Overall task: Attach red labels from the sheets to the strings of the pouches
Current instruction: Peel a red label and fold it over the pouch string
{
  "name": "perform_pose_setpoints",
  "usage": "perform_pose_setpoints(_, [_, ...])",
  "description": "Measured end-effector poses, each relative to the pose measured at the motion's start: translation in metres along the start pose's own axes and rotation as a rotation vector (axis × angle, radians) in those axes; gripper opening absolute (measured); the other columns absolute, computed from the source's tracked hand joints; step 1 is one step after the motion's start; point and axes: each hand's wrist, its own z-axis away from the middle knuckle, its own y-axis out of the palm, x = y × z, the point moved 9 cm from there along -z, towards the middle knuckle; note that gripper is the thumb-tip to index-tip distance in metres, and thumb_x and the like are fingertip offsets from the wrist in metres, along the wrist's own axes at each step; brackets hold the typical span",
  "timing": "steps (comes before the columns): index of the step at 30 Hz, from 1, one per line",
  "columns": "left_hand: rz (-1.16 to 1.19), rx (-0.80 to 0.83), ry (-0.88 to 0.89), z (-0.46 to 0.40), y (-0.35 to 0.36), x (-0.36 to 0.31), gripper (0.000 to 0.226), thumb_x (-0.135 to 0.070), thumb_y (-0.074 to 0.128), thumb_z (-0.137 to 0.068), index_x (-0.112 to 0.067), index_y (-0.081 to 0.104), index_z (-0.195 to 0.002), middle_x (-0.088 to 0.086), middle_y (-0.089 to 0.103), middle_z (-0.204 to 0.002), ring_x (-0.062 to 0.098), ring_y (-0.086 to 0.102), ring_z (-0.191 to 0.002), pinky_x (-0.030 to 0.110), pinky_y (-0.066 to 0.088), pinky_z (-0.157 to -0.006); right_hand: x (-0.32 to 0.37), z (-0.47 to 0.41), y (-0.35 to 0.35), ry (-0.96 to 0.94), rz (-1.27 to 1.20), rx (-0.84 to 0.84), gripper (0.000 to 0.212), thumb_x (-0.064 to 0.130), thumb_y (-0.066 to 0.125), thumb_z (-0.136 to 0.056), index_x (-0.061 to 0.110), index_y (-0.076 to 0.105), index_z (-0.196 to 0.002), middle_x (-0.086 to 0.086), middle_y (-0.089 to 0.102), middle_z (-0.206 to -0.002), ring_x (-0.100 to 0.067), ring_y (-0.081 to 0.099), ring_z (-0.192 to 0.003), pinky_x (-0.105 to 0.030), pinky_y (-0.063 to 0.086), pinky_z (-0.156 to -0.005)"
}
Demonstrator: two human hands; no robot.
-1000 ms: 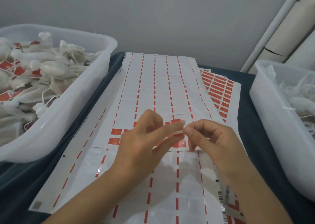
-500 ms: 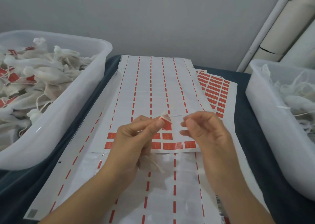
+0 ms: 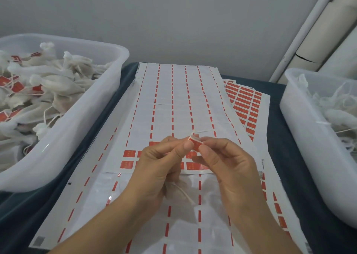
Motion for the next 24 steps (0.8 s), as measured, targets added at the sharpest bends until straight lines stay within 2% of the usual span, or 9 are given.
perform_pose_setpoints(4, [0.007, 0.011, -0.002, 0.001, 0.001, 0.001, 0.028, -0.04, 0.068, -0.054, -0.024, 0.078, -0.074, -0.012, 0.045, -0.045, 0.003, 0.032, -0.039, 0.016, 0.029, -0.037, 0.0, 0.001, -0.002, 0.0, 0.009, -0.007, 0.015, 0.033, 0.066, -0.064, 0.025, 0.071, -0.076, 0.01, 0.074, -0.083, -0.011, 0.071, -0.078, -0.011, 0.052, -0.063])
perform_pose_setpoints(8, [0.017, 0.017, -0.006, 0.001, 0.002, 0.003, 0.027, -0.04, 0.069, -0.054, -0.023, 0.077, -0.074, -0.011, 0.045, -0.045, 0.003, 0.032, -0.04, 0.015, 0.029, -0.038, 0.002, 0.001, -0.003, -0.007, 0.038, -0.009, 0.017, 0.031, 0.064, -0.067, 0.023, 0.069, -0.081, 0.009, 0.073, -0.081, -0.011, 0.07, -0.077, -0.011, 0.051, -0.065])
perform_pose_setpoints(17, [0.014, 0.031, -0.011, 0.001, 0.004, 0.004, 0.023, -0.041, 0.068, -0.055, -0.025, 0.076, -0.068, -0.01, 0.046, -0.044, 0.004, 0.034, -0.039, 0.015, 0.029, -0.038, 0.004, 0.001, -0.005, -0.053, 0.055, -0.031, 0.015, 0.027, 0.064, -0.066, 0.019, 0.066, -0.08, 0.009, 0.073, -0.077, -0.012, 0.071, -0.074, -0.012, 0.052, -0.064])
perform_pose_setpoints(24, [-0.006, -0.038, -0.029, 0.001, 0.0, 0.012, 0.023, -0.047, 0.067, -0.054, -0.025, 0.072, -0.059, -0.007, 0.041, -0.044, 0.004, 0.034, -0.041, 0.015, 0.032, -0.041, 0.0, 0.005, -0.004, -0.089, 0.105, -0.072, 0.017, 0.028, 0.064, -0.065, 0.018, 0.059, -0.076, 0.011, 0.071, -0.078, -0.012, 0.07, -0.073, -0.015, 0.054, -0.065])
